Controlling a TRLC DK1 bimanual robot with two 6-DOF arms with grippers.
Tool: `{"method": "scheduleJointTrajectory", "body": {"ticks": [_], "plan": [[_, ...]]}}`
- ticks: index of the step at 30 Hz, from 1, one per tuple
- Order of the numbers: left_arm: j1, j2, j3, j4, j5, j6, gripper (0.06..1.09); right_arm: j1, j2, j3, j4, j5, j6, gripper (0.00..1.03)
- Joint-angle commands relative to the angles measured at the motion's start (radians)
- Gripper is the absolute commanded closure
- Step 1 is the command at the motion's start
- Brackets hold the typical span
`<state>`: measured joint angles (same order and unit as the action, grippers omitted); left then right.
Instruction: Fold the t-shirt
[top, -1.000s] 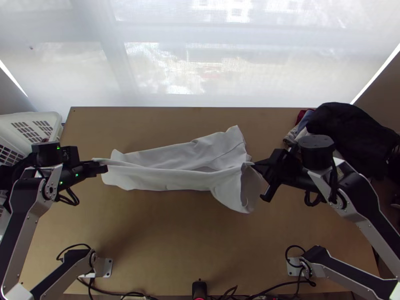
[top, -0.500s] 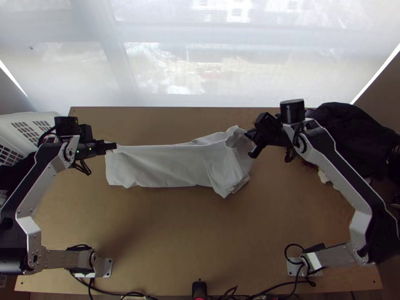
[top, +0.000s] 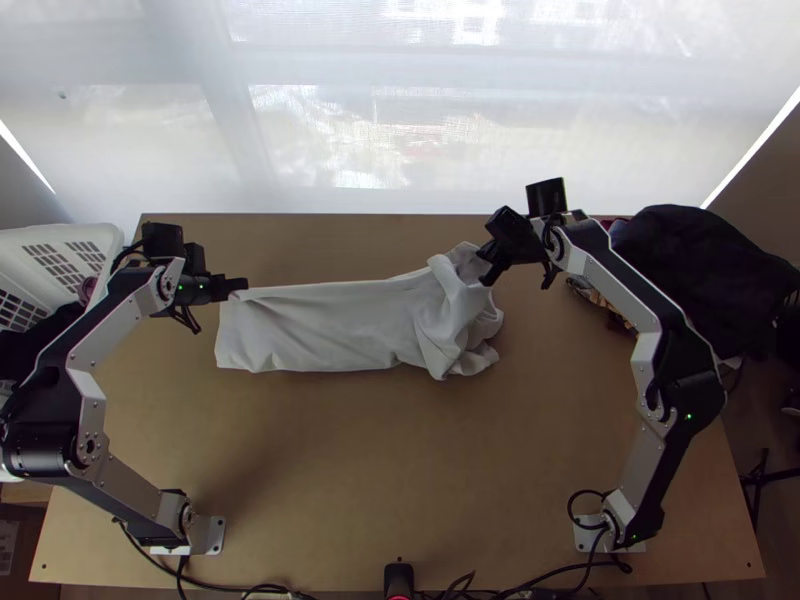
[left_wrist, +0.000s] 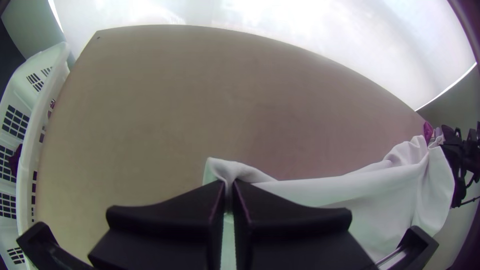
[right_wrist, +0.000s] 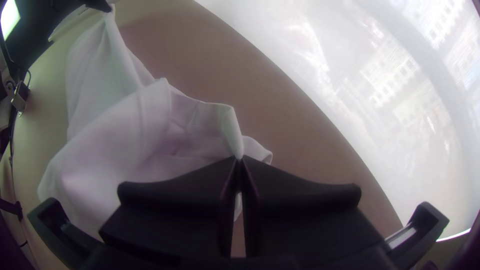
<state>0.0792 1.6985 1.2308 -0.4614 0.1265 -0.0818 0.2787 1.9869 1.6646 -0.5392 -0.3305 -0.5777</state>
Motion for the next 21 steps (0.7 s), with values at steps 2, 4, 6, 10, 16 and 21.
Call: {"method": "scheduleJointTrajectory", "body": {"ticks": [2, 4, 6, 10, 16, 21], "plan": [[-0.010, 0.089, 0.012, 0.029, -0.007, -0.007, 1.05, -0.019, 0.179, 0.115, -0.001, 0.007, 0.021, 1.00], [-0.015, 0.102, 0.009, 0.029, -0.007, -0.012, 1.05, -0.026, 0.197, 0.119, -0.001, 0.011, 0.026, 0.97], [-0.018, 0.112, 0.004, 0.029, -0.007, -0.015, 1.05, -0.039, 0.204, 0.118, -0.002, 0.016, 0.047, 0.74], [-0.021, 0.096, 0.001, 0.015, -0.007, -0.021, 0.51, -0.061, 0.179, 0.118, -0.005, 0.028, 0.090, 0.34], [-0.027, -0.002, 0.024, -0.108, -0.005, 0.005, 0.18, -0.085, 0.046, 0.119, -0.016, 0.027, 0.136, 0.04], [-0.018, -0.102, -0.011, -0.212, 0.001, 0.027, 0.16, -0.069, -0.109, 0.096, -0.018, 0.027, 0.187, 0.04]]}}
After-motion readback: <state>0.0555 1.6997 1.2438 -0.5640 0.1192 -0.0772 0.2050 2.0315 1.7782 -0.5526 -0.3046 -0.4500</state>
